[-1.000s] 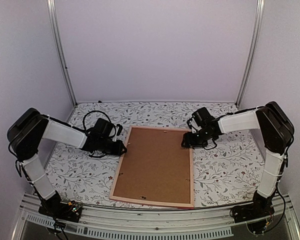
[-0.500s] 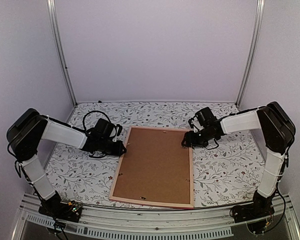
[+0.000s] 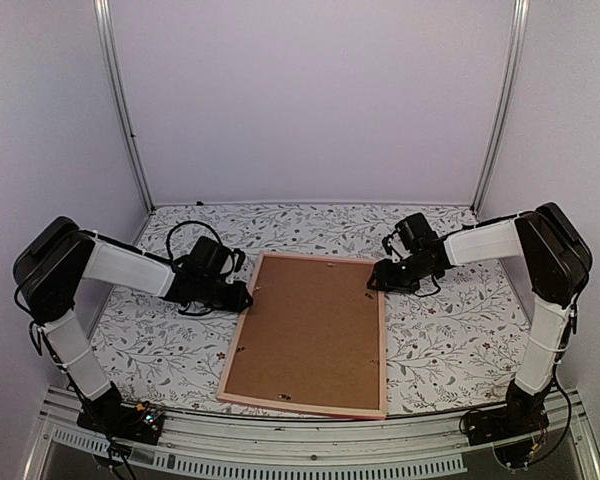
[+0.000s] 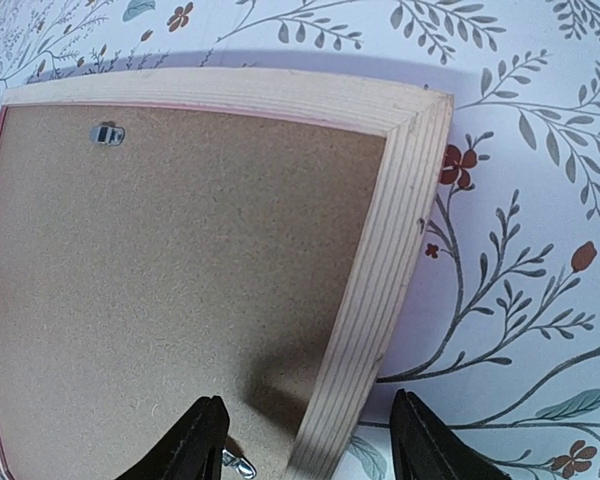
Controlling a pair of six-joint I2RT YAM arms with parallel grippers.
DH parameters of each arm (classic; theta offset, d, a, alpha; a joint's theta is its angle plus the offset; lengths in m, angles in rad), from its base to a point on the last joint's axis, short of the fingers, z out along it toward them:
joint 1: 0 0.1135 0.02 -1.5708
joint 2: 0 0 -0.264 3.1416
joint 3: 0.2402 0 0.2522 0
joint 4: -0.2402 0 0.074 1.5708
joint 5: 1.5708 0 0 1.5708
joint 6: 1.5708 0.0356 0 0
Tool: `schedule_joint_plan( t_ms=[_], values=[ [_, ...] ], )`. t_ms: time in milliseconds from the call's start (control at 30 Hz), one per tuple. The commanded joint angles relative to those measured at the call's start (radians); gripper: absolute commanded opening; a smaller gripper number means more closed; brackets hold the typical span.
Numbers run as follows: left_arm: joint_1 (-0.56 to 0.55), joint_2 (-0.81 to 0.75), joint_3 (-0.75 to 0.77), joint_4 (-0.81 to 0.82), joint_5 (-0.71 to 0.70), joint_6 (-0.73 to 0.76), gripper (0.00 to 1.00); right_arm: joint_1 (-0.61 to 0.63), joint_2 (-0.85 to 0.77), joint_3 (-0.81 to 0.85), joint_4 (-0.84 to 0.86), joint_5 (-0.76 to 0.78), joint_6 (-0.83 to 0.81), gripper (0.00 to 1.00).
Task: Put the photo into the frame
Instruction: Press the fastener onto the backboard.
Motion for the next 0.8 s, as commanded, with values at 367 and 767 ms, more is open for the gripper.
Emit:
schedule_joint_plan(
  t_ms=[367,767],
  values=[
    [-0.029,-0.032,0.042,-0.087,-0.003,0.019,0.17,0.056,0.053,0.015,-0.133,0.140,-0.061,0.59],
    [-0.054,-0.046,0.049,-0.109,-0.047,-0.023,0.17,0.107,0.037,0.010,-0.192,0.191,-0.079,0.62]
  ],
)
